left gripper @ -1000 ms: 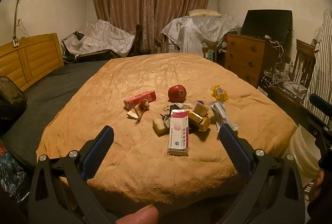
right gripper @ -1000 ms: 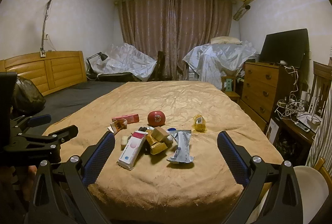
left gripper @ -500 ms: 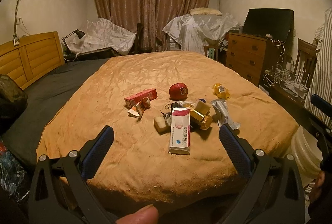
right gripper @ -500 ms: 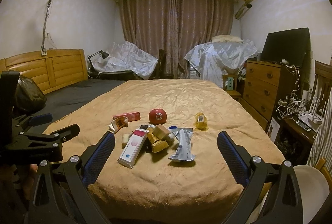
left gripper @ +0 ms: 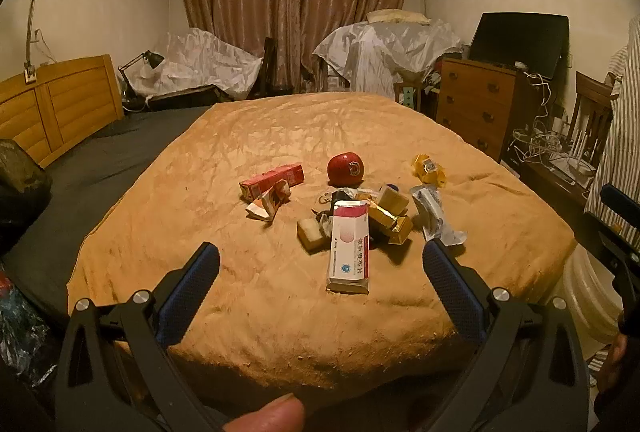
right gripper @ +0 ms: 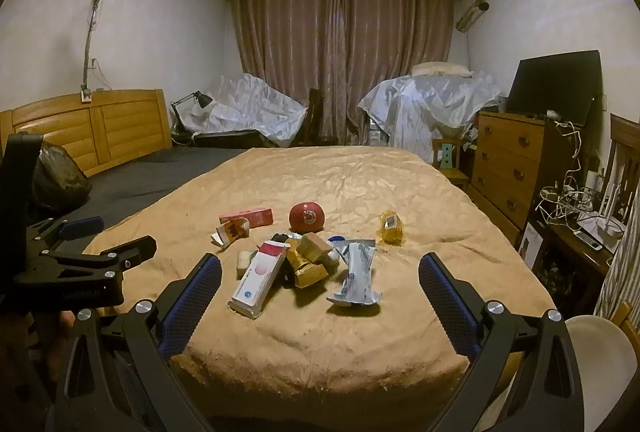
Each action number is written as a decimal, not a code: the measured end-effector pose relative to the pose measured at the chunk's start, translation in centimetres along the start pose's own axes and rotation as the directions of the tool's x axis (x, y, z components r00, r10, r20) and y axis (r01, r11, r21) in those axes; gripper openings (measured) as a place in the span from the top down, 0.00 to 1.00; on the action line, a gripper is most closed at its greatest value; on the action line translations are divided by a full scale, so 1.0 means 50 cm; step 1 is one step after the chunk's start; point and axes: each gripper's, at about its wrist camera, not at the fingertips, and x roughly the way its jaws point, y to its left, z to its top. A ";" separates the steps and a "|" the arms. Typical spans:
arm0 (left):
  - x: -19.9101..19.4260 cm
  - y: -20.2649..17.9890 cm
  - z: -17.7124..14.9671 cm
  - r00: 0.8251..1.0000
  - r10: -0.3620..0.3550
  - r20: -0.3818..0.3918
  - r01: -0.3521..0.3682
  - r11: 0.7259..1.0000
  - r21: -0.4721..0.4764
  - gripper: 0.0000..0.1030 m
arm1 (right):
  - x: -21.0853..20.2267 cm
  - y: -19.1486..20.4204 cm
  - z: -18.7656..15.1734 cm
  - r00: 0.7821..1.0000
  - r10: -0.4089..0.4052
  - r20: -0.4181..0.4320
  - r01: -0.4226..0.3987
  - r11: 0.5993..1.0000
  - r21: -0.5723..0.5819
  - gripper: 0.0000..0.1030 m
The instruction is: Collect trash
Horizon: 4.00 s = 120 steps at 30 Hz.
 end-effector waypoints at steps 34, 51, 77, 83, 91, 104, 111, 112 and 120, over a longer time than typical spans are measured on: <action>0.605 0.248 0.101 0.899 -0.190 -0.394 0.187 0.981 -0.045 0.05 | 0.689 -0.233 -0.077 0.790 0.320 -0.523 -0.163 0.932 0.324 0.12; 0.670 0.250 0.084 0.887 -0.245 -0.393 0.206 0.969 -0.138 0.52 | 0.709 -0.217 -0.105 0.793 0.329 -0.513 -0.165 0.927 0.338 0.67; 0.162 0.013 0.104 0.986 0.113 0.124 -0.110 0.993 -0.034 0.52 | 0.284 -0.047 0.039 0.999 -0.009 -0.036 0.010 1.000 0.011 0.68; 0.141 -0.017 0.113 0.981 0.123 0.153 -0.121 0.992 -0.020 0.52 | 0.240 -0.044 0.047 1.000 -0.010 -0.018 0.010 1.000 0.004 0.68; 0.136 -0.093 0.130 0.990 0.008 0.138 -0.012 1.000 0.027 0.52 | 0.147 -0.134 0.068 0.998 -0.068 -0.008 0.068 0.997 0.035 0.68; 0.140 -0.401 0.144 0.939 -0.340 0.052 0.324 0.926 0.194 0.52 | -0.116 -0.458 0.043 0.940 -0.330 -0.083 0.337 0.937 0.095 0.68; 0.138 -0.576 0.108 0.860 -0.504 -0.081 0.506 0.820 0.268 0.52 | -0.229 -0.679 -0.024 0.892 -0.391 -0.229 0.432 0.887 0.166 0.68; 0.140 -0.602 0.101 0.844 -0.525 -0.111 0.534 0.800 0.275 0.52 | -0.230 -0.704 -0.033 0.886 -0.390 -0.250 0.438 0.882 0.173 0.68; 0.190 -0.738 0.038 0.722 -0.587 -0.367 0.685 0.682 0.257 0.51 | -0.200 -0.898 -0.150 0.833 -0.273 -0.481 0.441 0.853 0.280 0.68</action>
